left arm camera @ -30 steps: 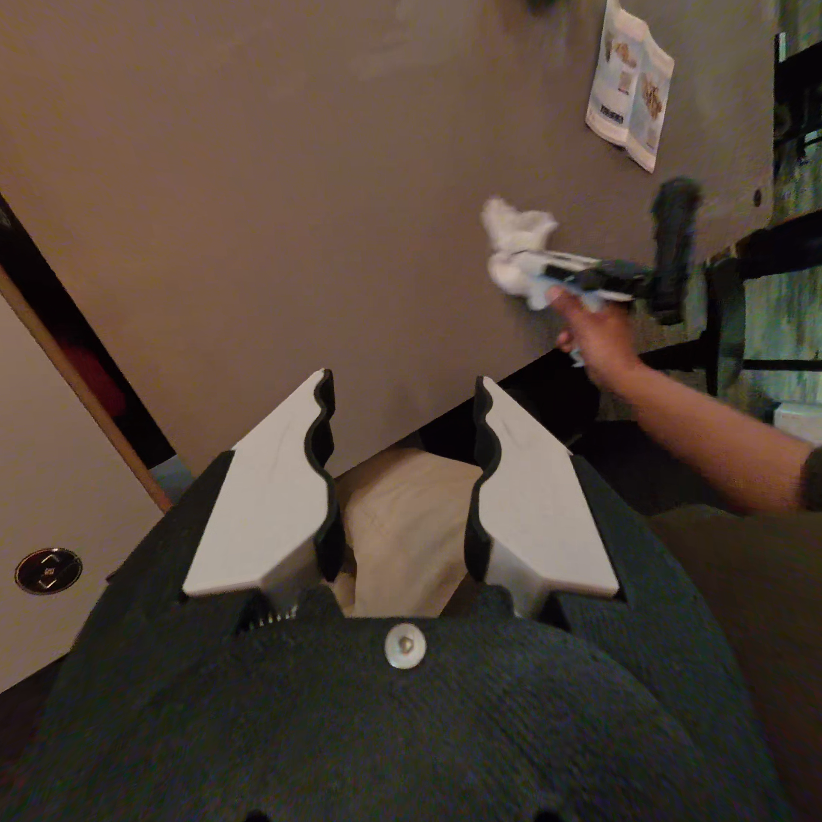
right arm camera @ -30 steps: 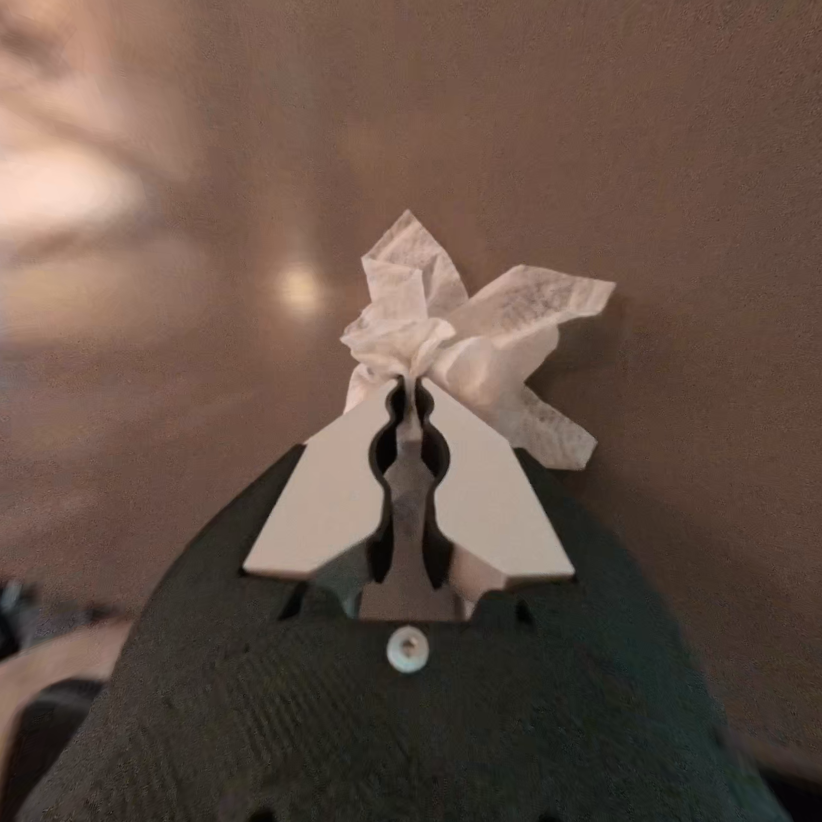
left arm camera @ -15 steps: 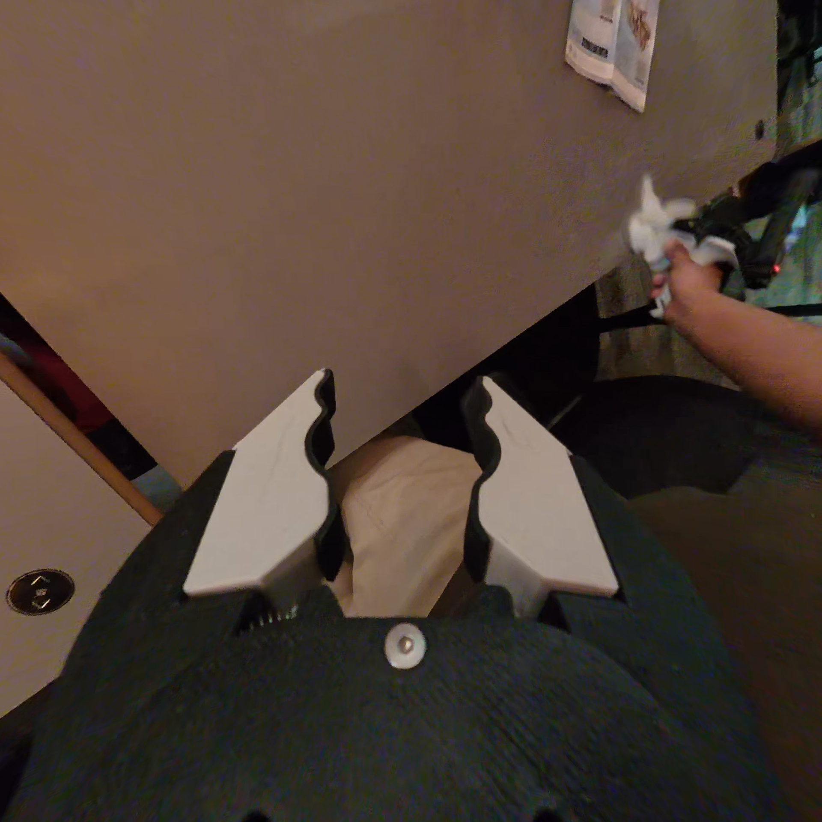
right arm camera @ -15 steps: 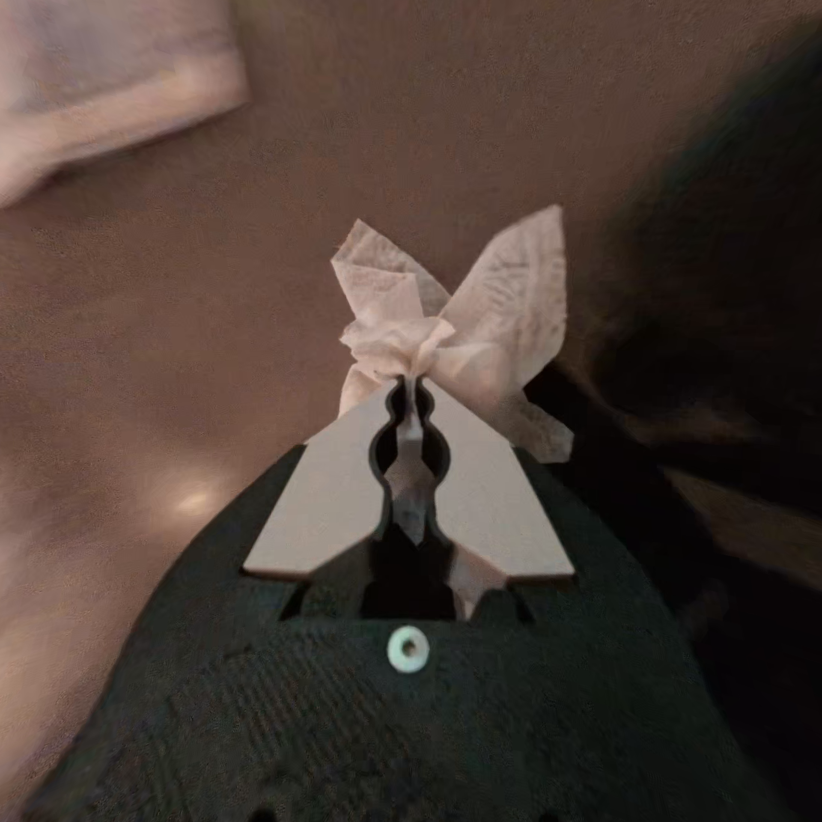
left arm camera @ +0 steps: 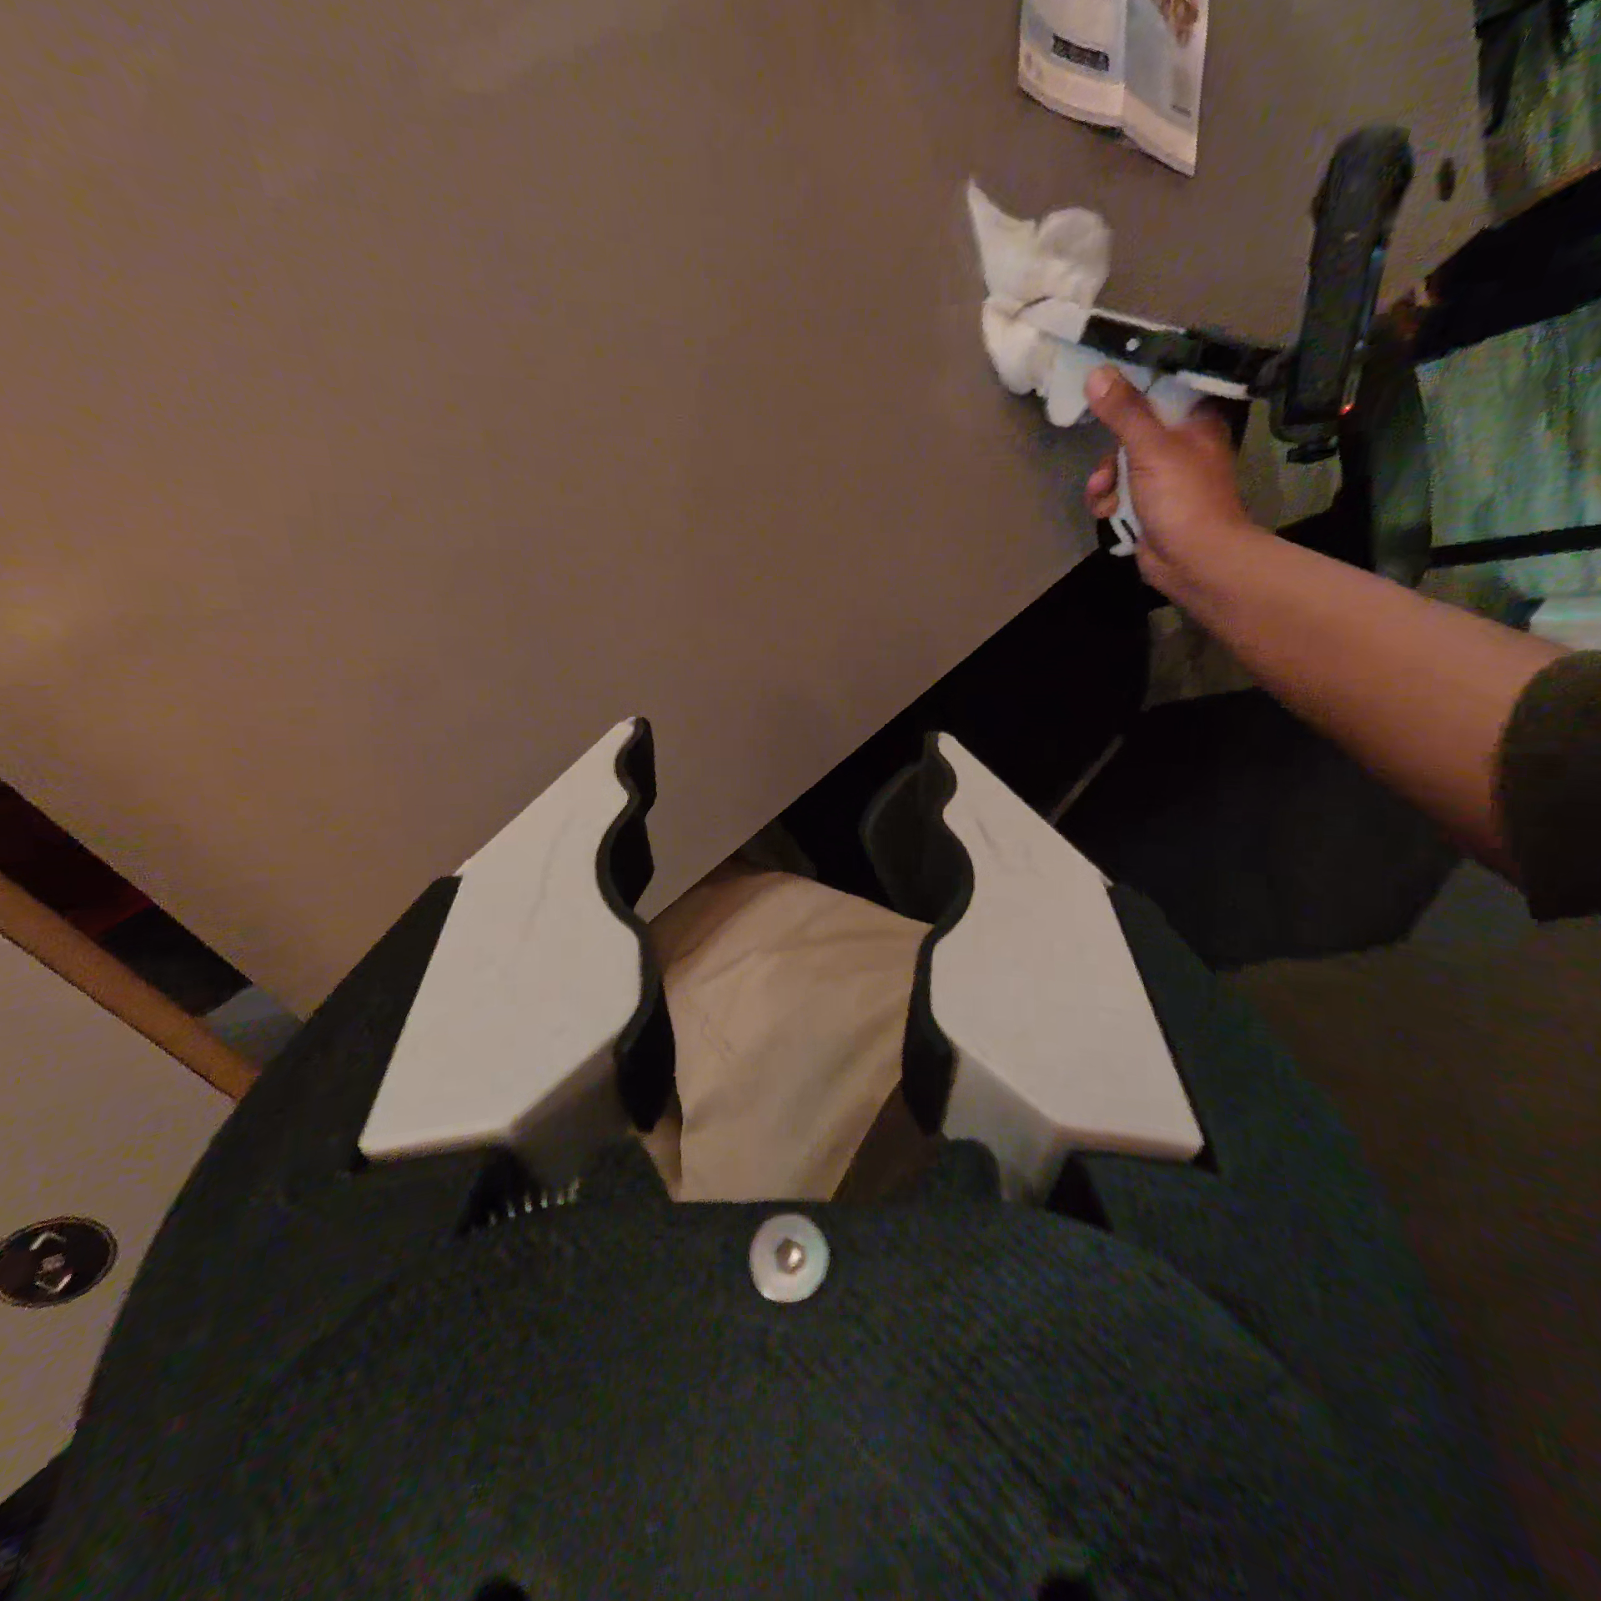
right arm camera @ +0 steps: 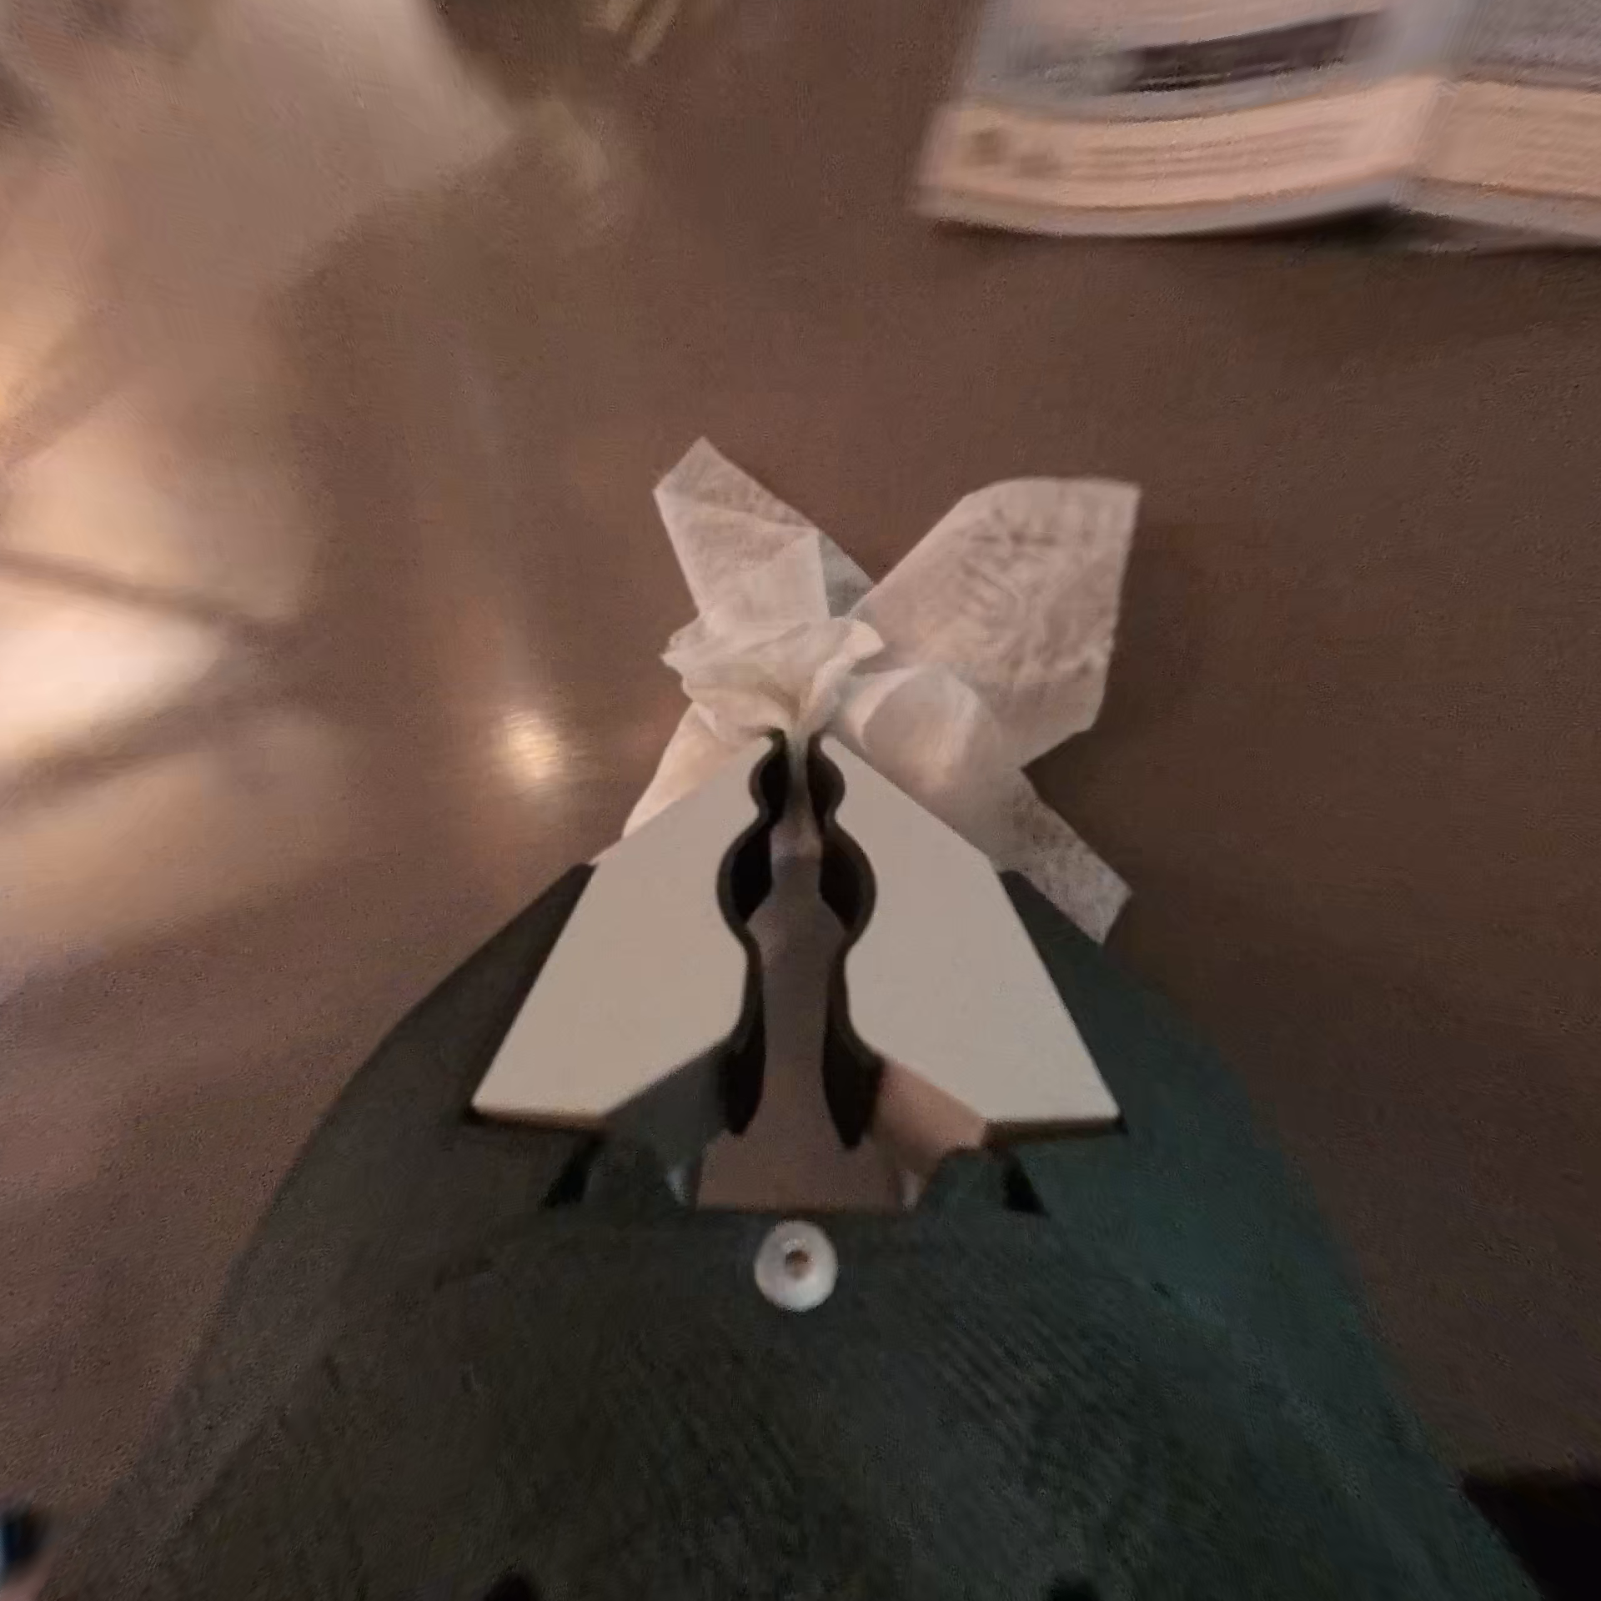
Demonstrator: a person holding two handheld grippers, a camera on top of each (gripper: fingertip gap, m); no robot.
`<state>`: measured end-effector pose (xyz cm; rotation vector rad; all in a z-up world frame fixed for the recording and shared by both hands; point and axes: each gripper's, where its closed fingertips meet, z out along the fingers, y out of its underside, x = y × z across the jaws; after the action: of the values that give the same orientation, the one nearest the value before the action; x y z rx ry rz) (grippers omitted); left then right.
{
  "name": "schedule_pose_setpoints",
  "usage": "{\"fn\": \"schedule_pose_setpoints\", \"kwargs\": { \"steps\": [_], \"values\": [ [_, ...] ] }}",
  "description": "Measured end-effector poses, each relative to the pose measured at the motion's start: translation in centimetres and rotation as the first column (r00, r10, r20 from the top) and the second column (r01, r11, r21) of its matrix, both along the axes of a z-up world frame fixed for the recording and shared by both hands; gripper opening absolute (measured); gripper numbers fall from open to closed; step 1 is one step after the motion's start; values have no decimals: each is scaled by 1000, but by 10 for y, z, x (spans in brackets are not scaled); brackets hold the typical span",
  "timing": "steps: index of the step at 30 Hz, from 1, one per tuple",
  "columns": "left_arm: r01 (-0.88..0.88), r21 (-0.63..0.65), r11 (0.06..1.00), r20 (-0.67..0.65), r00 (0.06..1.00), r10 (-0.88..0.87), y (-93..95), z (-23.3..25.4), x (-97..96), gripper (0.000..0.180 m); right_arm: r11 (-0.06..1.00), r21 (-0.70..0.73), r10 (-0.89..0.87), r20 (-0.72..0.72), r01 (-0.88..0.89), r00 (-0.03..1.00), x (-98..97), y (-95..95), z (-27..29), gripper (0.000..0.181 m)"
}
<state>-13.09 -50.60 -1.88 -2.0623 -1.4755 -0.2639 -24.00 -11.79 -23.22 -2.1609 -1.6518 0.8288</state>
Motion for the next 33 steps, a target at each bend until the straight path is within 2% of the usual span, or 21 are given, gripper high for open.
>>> {"fn": "schedule_pose_setpoints", "kwargs": {
  "steps": [1,2,4,6,7,8,10,12,15,16,18,20,22,25,27,29,31,33],
  "values": [
    [11,-10,1000,-6,1000,-11,-1,0,1,57,992,28,-126,7,126,992,14,34,-1,3],
    [18,-23,1000,-12,1000,-18,-3,-1,2,57,964,76,-255,14,254,967,34,76,-1,3],
    [18,-33,999,-10,1000,-18,-7,-5,3,57,832,233,-528,54,504,847,104,166,-1,2],
    [-1,-14,1000,4,1000,1,-8,-7,2,57,720,279,-687,153,636,710,171,208,-3,2],
    [-14,-3,1000,9,1000,14,-9,-7,0,56,730,269,-677,166,628,717,182,208,0,2],
    [-26,7,1000,12,1000,26,-9,-8,-2,56,770,283,-626,155,572,765,180,203,7,2],
    [-39,21,999,22,999,39,-8,-8,-6,57,871,290,-446,123,398,887,151,172,24,3],
    [-34,32,999,26,999,34,-5,-8,-9,56,942,222,-270,49,253,962,108,121,39,2],
    [-4,29,1000,21,1000,4,2,-9,-10,56,998,54,-19,-42,21,999,47,20,42,2],
    [5,29,1000,21,1000,-6,5,-9,-10,56,997,49,56,-44,-54,997,34,-4,37,3],
    [24,31,999,19,1000,-25,10,-6,-10,56,983,151,109,-7,-106,994,19,-5,23,3],
    [42,27,999,8,999,-42,12,-4,-8,56,979,203,28,25,-33,999,18,37,5,3],
    [53,13,998,1,999,-53,10,-4,-5,56,960,218,-174,-27,176,984,23,104,1,3],
    [42,2,999,13,999,-42,3,-8,-2,56,814,357,-496,16,458,868,68,205,2,3],
    [22,13,1000,17,1000,-22,1,-8,-4,56,749,477,-563,91,460,821,97,231,3,3],
    [8,21,1000,21,1000,-8,0,-10,-6,56,721,576,-569,177,385,803,117,230,4,3],
    [-2,29,1000,20,1000,2,1,-9,-9,56,740,584,-569,276,335,775,145,216,-1,2],
    [-6,37,999,4,1000,6,3,-4,-13,56,774,520,-576,340,362,743,177,197,-6,3]
  ]
}}
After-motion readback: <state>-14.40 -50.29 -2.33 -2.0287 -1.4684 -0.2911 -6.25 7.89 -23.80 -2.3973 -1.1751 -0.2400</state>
